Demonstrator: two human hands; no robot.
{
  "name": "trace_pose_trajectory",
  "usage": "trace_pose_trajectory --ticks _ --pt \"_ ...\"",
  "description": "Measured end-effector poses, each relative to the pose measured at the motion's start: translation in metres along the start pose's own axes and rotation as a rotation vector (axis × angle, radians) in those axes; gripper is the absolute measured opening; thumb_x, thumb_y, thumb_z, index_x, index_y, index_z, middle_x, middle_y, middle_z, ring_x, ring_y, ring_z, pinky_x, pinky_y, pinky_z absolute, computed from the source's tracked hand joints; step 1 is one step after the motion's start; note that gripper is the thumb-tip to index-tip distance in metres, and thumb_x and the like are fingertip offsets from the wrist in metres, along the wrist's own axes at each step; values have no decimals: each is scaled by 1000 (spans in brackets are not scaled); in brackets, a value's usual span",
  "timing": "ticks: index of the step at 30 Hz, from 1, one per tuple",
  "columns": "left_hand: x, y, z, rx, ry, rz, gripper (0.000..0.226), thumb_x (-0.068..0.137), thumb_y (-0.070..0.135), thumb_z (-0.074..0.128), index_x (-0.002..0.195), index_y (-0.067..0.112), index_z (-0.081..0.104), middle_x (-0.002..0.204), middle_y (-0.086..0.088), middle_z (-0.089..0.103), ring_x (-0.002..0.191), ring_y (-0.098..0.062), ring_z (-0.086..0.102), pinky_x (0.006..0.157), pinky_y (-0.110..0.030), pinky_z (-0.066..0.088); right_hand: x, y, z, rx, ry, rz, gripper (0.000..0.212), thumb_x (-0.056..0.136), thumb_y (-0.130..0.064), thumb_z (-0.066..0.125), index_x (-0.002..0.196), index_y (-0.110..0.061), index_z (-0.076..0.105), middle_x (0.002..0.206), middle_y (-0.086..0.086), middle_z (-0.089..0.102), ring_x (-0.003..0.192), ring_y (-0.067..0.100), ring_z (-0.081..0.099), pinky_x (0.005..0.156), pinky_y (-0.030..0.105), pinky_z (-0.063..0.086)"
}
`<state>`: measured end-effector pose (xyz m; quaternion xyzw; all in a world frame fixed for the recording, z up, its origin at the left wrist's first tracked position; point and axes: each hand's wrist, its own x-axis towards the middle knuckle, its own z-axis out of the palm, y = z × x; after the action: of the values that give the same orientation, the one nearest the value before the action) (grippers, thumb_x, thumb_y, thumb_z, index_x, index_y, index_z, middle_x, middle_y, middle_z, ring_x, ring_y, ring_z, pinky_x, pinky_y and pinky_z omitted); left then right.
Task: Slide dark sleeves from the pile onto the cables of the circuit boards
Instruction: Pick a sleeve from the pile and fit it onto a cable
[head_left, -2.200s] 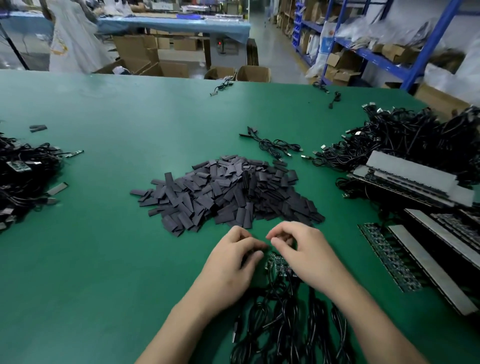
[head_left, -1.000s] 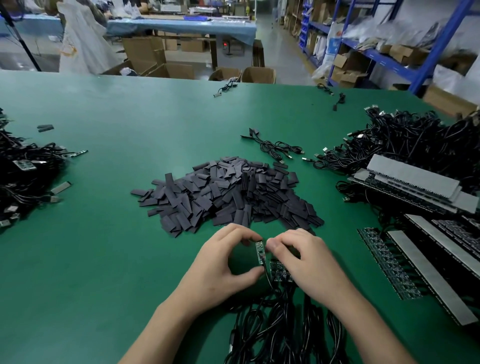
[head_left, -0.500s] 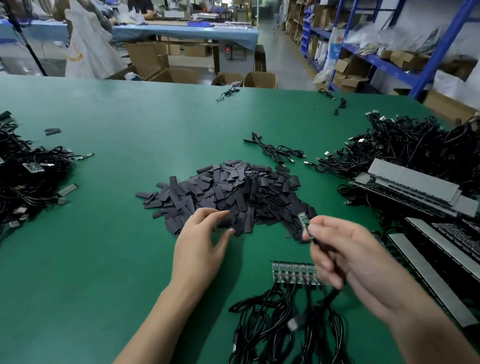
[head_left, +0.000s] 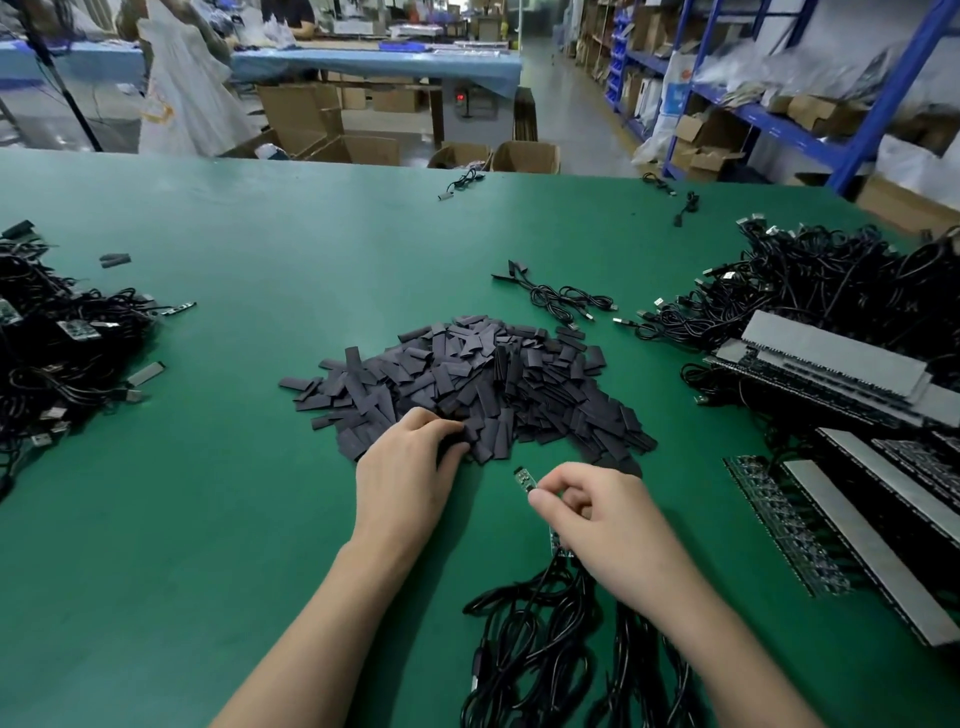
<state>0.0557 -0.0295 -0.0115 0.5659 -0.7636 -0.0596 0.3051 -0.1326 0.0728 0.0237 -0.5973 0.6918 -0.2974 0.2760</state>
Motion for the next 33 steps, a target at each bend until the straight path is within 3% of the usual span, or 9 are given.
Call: trace_pose_trajectory --ticks 5,9,11,15,18,28,33 --pt "-8 2 -5 -225 -12 131 19 87 32 81 105 31 79 102 19 67 78 -5 62 69 -24 52 1 13 2 168 47 -57 18 97 -43 62 87 -30 69 64 -7 64 52 8 46 56 32 39" --pt "-16 1 -13 -518 -86 187 19 87 34 75 106 30 79 104 21 66 92 -4 63 79 -9 43 -4 14 -1 259 -15 -91 22 96 -47 56 89 -30 69 67 -4 62 61 14 48 61 33 37" --pt "-16 3 -15 -569 -111 196 19 87 30 76 106 28 80 104 19 68 98 -7 65 83 -9 43 -5 14 -3 248 8 -114 22 99 -42 58 86 -28 68 68 5 61 60 15 49 59 35 38" --pt "-16 4 -14 -591 -144 201 20 86 30 77 105 28 81 104 18 69 98 -12 67 86 -14 47 -4 16 -4 218 69 -118 21 101 -32 62 80 -28 66 57 -4 50 53 4 40 53 21 33" --pt "-17 5 -13 -588 -186 236 21 87 33 76 106 28 81 104 18 68 101 -9 67 88 -19 50 -5 16 -3 190 62 -111 22 99 -34 60 79 -26 65 54 -12 44 50 4 37 51 21 33" --pt "-18 4 -14 -544 -205 294 19 88 35 76 106 32 80 103 18 66 94 -13 67 85 -28 54 -4 18 0 39 59 -118 26 100 -38 59 77 -24 61 54 -10 48 51 8 43 52 23 31" --pt "-17 3 -17 -354 -172 442 18 91 36 75 108 32 79 105 17 65 97 -6 62 83 -30 54 -4 19 1 -63 59 -118 28 99 -35 61 71 -31 55 61 -26 54 57 3 51 56 18 37"
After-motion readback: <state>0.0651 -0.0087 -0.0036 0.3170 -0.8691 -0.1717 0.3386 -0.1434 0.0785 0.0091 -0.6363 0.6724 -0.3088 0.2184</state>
